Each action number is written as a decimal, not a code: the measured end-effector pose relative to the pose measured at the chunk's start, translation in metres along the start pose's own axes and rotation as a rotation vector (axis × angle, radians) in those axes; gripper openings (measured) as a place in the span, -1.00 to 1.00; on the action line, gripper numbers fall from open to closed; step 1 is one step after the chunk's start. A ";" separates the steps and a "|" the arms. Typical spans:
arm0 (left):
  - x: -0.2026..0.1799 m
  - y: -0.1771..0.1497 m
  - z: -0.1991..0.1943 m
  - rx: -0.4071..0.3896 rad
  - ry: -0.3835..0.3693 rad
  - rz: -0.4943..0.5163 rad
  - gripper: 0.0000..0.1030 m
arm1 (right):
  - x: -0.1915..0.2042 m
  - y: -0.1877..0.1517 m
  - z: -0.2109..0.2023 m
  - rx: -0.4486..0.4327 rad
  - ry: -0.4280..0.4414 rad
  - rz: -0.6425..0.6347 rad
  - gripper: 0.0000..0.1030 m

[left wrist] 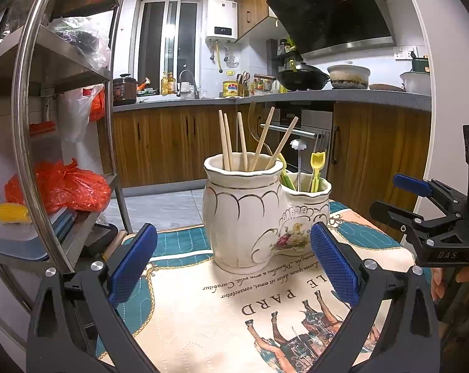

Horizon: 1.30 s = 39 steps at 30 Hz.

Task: Organize utensils

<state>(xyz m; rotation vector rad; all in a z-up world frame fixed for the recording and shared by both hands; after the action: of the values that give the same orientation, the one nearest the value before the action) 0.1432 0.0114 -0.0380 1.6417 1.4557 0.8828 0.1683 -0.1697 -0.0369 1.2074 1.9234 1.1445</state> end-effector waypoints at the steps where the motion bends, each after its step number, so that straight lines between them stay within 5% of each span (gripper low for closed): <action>1: 0.000 0.000 0.000 0.000 0.000 0.000 0.89 | 0.000 0.000 0.000 0.000 0.000 0.001 0.86; 39: 0.001 -0.002 0.004 0.017 0.028 -0.016 0.89 | 0.000 0.000 0.001 0.003 0.001 0.003 0.88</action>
<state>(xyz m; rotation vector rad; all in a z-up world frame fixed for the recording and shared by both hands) 0.1456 0.0120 -0.0414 1.6342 1.4972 0.8894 0.1697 -0.1694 -0.0374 1.2122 1.9254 1.1443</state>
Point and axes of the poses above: each gripper's, at about its wrist camera, not at the fingertips, and z roughly the way its jaws point, x to its left, y to its top, the point moved 8 cm from there along z, roughly the way its jaws point, and after that the axes turned 10 degrees about x, right-handed, at the moved point
